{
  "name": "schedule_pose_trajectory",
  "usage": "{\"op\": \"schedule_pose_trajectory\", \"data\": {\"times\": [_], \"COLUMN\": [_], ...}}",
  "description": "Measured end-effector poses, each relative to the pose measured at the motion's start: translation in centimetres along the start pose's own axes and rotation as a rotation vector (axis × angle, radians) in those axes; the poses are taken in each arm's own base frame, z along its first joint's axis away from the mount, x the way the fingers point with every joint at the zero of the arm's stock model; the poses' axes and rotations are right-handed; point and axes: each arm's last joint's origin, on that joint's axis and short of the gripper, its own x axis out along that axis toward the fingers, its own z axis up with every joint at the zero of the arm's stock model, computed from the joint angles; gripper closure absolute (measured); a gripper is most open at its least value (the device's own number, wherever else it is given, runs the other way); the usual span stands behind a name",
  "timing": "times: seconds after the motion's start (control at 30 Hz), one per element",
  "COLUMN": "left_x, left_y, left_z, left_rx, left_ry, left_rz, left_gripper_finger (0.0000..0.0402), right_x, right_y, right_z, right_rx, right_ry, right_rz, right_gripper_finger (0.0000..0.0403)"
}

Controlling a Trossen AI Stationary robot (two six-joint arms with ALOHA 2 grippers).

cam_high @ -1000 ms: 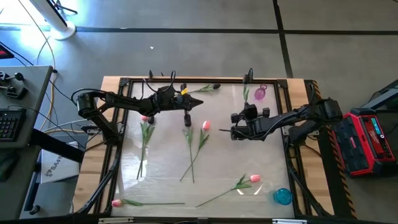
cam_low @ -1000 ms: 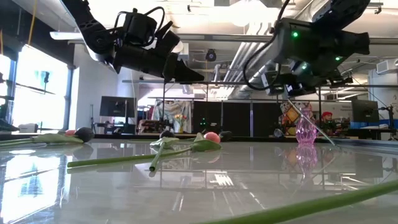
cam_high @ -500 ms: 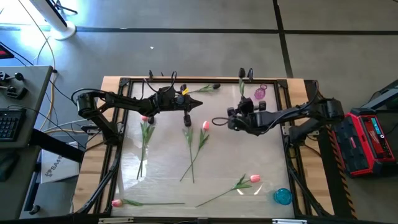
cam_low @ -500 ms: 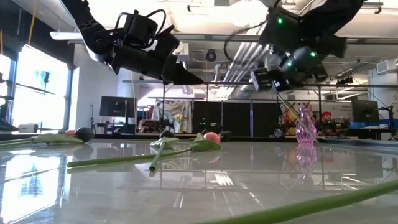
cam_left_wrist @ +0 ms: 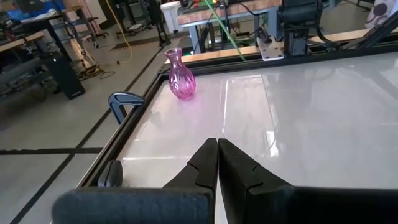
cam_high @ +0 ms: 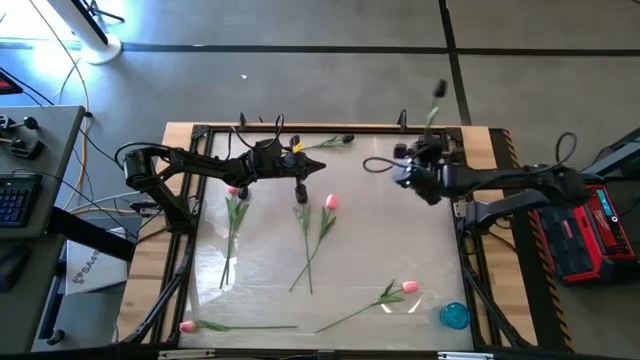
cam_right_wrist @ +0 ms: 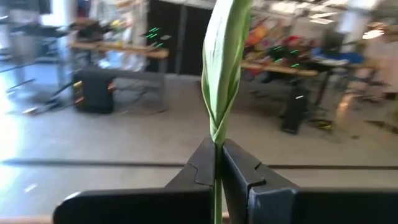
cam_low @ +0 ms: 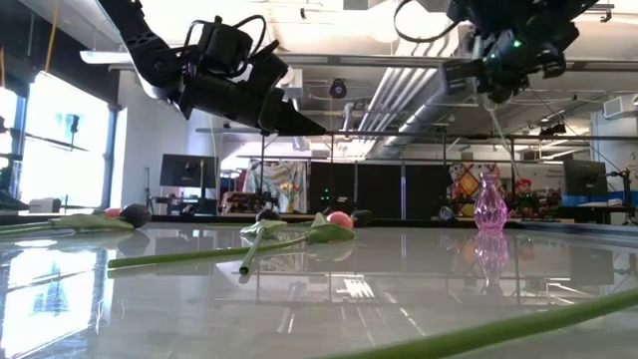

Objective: Sort flowers into vase by color
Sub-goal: Put the middle right black flower into the purple vase

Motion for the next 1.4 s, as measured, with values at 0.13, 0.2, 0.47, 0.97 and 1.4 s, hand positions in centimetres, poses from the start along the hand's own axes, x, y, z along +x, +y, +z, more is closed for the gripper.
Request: {"op": "schedule_pose_trajectory", "data": {"times": [0.13,0.2,0.47,0.97,1.4], "left_x": [0.0,0.0,0.0,0.0,0.0], "left_y": [0.0,0.0,0.1,0.2,0.1], "left_z": [0.1,0.2,0.5,0.8,0.4], "left_rx": [0.014,0.016,0.035,0.062,0.055], "left_ry": [-0.008,-0.017,-0.052,-0.079,-0.037], "left_rz": [0.003,0.005,0.016,0.025,0.011], "left_gripper_finger": [0.0402,0.0401,0.0401,0.0401,0.0401], "right_x": [1.6,2.3,4.5,4.0,2.4], "right_y": [-0.7,-0.9,-1.6,1.7,-1.2], "right_z": [0.4,0.3,0.3,5.2,10.3], "right_rx": [0.033,0.067,0.171,0.014,0.107], "right_ry": [0.001,0.003,-0.001,-0.037,-0.441], "right_rz": [-0.088,-0.124,-0.237,0.471,0.737], "right_gripper_finger": [0.0403,0.0403,0.0403,0.0403,0.0403]}}
